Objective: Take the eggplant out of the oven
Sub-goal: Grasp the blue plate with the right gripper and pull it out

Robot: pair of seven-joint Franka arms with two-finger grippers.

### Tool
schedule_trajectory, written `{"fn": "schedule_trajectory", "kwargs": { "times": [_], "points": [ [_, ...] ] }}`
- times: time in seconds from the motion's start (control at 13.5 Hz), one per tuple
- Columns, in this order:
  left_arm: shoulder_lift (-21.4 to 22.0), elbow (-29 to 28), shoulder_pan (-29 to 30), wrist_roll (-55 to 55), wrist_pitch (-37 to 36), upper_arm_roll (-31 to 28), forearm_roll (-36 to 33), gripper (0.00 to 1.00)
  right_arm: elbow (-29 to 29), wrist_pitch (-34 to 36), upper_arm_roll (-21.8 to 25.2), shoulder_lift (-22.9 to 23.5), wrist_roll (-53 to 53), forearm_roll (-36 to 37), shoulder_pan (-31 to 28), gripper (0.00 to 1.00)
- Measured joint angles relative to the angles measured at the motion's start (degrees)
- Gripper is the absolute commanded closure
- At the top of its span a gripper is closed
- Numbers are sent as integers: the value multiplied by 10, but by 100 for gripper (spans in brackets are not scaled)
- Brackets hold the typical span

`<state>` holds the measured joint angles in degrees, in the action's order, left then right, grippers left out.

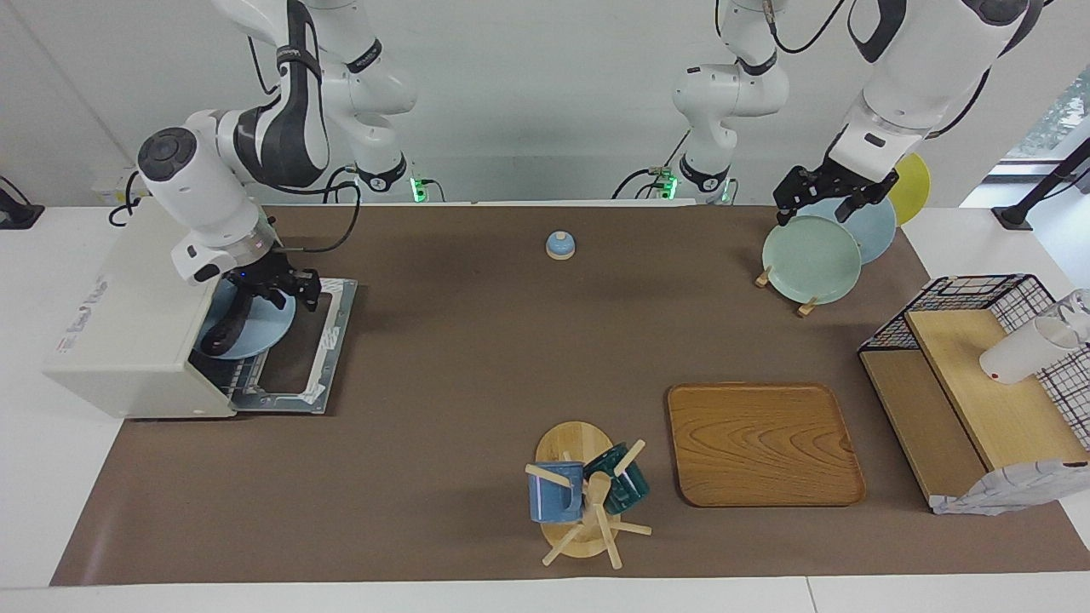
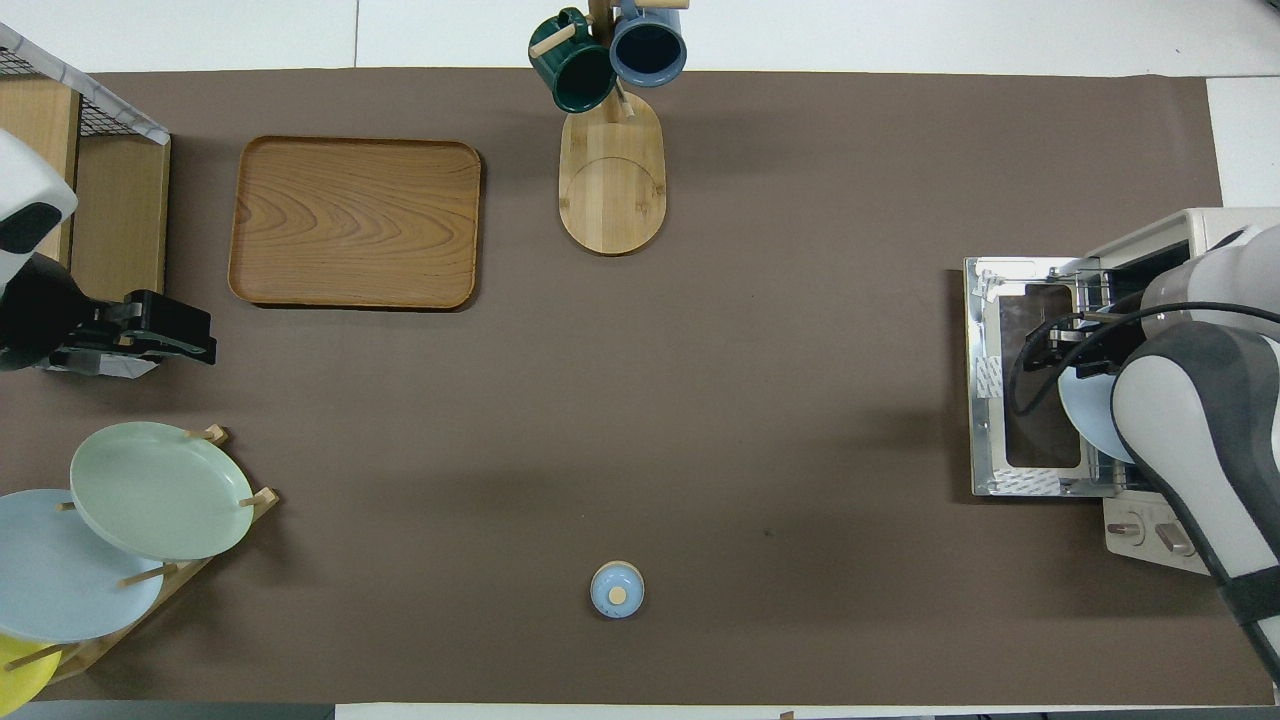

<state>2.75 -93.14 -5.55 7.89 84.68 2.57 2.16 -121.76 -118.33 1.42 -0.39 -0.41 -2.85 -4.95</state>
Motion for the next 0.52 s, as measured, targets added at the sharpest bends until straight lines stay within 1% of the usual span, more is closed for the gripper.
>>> {"fn": "schedule_trajectory", "kwargs": {
  "times": [0.15,0.22,0.3,0.37,0.52],
  "points": [
    [0,0,0,0,0,0,0,0,-44,-56,0,0,-33,0,-11,44],
    [0,0,0,0,0,0,0,0,-56,-68,0,0,-47,0,-18,57],
    [0,0,0,0,0,0,0,0,-63,-70,0,0,-61,0,-24,93],
    [0,0,0,0,0,0,0,0,-66,-70,0,-1,-71,0,-27,100],
    [0,0,0,0,0,0,0,0,-67,-70,0,-2,-80,1,-29,100]
  ]
}}
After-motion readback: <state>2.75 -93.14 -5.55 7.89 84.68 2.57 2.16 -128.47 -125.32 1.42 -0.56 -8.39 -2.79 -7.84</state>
